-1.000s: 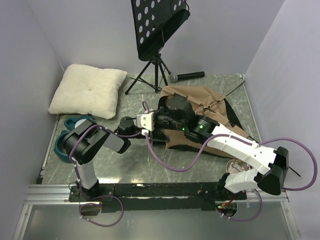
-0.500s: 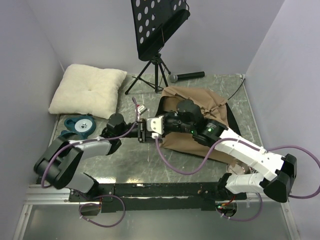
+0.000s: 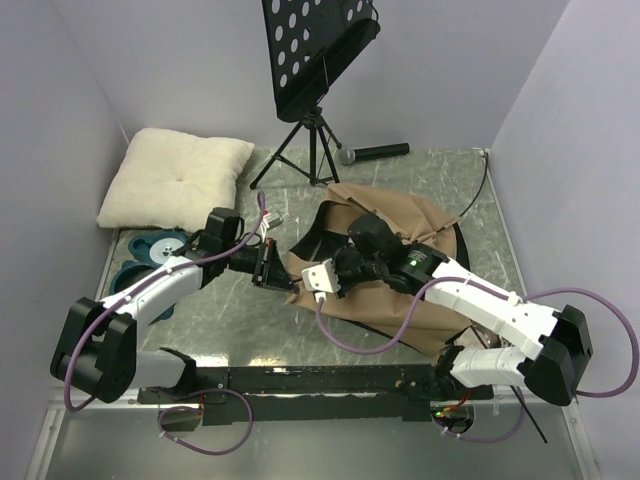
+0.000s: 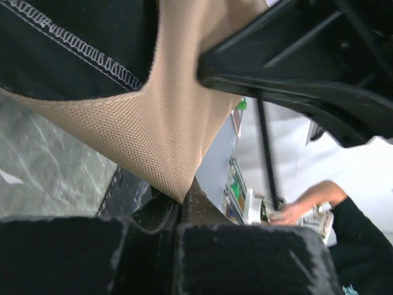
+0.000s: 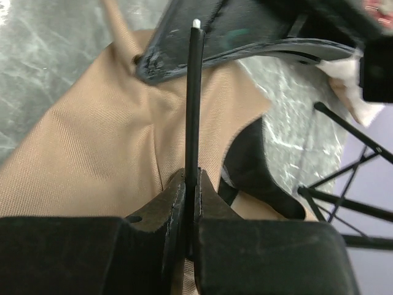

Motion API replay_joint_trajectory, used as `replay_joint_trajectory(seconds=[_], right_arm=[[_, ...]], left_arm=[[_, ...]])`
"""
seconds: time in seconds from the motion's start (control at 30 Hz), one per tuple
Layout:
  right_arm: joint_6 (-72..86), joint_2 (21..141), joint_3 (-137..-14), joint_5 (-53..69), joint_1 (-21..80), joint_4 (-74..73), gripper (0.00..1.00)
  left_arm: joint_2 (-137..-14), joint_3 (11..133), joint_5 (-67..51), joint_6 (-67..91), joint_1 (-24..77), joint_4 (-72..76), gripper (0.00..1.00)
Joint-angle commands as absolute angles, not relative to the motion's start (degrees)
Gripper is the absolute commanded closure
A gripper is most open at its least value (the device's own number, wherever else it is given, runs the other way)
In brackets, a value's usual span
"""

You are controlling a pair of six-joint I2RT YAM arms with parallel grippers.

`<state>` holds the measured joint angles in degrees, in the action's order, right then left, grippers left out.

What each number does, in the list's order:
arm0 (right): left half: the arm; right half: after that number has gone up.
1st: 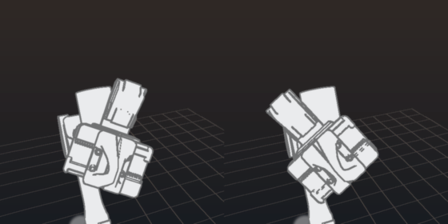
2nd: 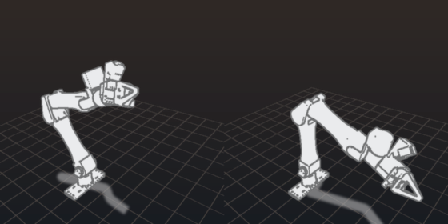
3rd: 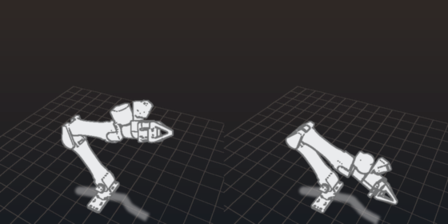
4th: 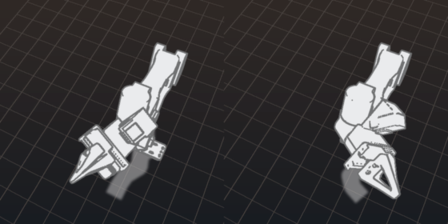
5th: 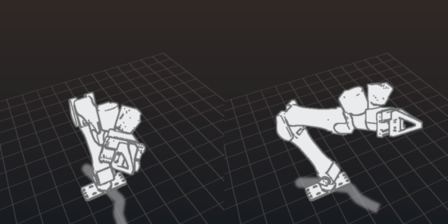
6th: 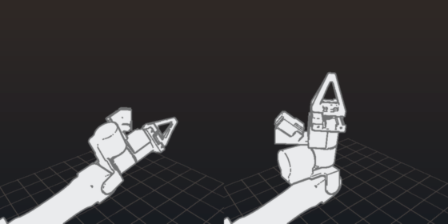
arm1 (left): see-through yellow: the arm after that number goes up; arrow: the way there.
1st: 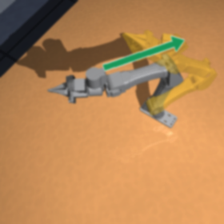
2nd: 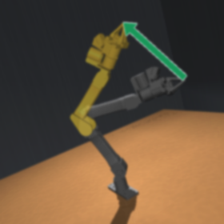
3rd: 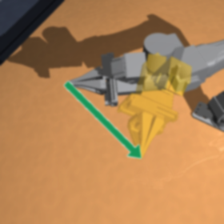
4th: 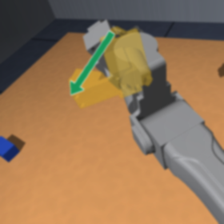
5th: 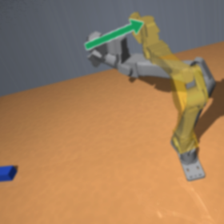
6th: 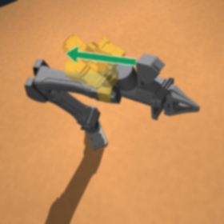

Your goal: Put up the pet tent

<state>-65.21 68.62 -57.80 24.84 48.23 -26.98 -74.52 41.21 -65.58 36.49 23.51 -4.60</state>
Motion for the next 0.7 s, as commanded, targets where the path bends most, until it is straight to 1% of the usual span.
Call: replay_joint_trajectory(seconds=[0.0, 0.17, 0.3, 0.47, 0.67], right_arm=[[-69.34, 70.84, -58.36, 19.96, 49.04, -34.1, 1.0], [-70.4, 71.19, -57.22, 19.25, 49.4, -34.19, 1.0], [-71.8, 70.4, -55.29, 18.63, 49.74, -34.1, 1.0], [-71.46, 71.71, -55.28, 16.53, 52.11, -34.72, 1.0], [-70.14, 74.27, -55.99, 13.54, 52.65, -35.07, 1.0]], left_arm=[[-72.43, 45.08, -71.1, 27.96, 21.53, -19.94, 0.99], [-70.93, 46.06, -71.1, 22.51, 20.13, -26.45, 0.99], [-69.7, 43.95, -72.77, 24.78, 17.41, -24.44, 0.99], [-70.14, 43.68, -74.09, 27.33, 17.14, -22.59, 0.99], [-70.23, 44.74, -75.41, 23.82, 16.88, -26.98, 0.99]])
